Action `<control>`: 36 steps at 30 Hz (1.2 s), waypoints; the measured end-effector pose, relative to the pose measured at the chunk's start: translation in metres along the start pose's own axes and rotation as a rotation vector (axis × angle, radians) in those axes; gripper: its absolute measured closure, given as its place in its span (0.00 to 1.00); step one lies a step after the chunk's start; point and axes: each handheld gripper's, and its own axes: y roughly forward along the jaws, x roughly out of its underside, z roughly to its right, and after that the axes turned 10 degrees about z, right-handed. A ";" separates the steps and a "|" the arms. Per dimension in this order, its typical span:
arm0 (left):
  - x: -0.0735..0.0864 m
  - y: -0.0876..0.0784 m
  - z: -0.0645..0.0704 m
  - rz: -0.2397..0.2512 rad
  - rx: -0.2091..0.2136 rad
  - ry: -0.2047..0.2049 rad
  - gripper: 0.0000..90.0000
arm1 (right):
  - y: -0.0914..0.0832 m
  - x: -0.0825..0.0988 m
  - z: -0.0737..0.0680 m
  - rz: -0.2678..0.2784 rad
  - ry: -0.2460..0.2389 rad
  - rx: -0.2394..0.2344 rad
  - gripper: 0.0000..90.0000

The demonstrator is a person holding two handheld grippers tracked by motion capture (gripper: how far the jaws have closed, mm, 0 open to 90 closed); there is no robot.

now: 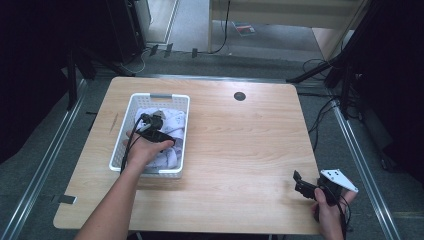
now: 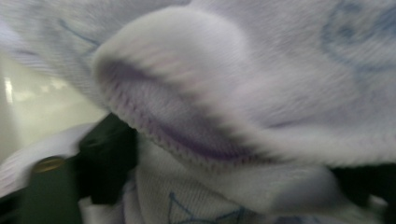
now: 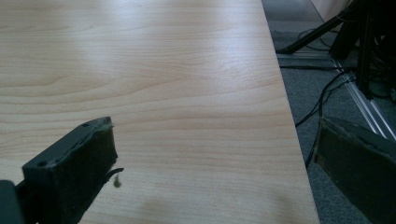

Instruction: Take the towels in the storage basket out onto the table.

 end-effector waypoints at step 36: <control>-0.030 -0.069 -0.027 0.122 0.044 0.047 0.66 | 0.000 0.000 0.001 -0.005 0.008 0.000 0.00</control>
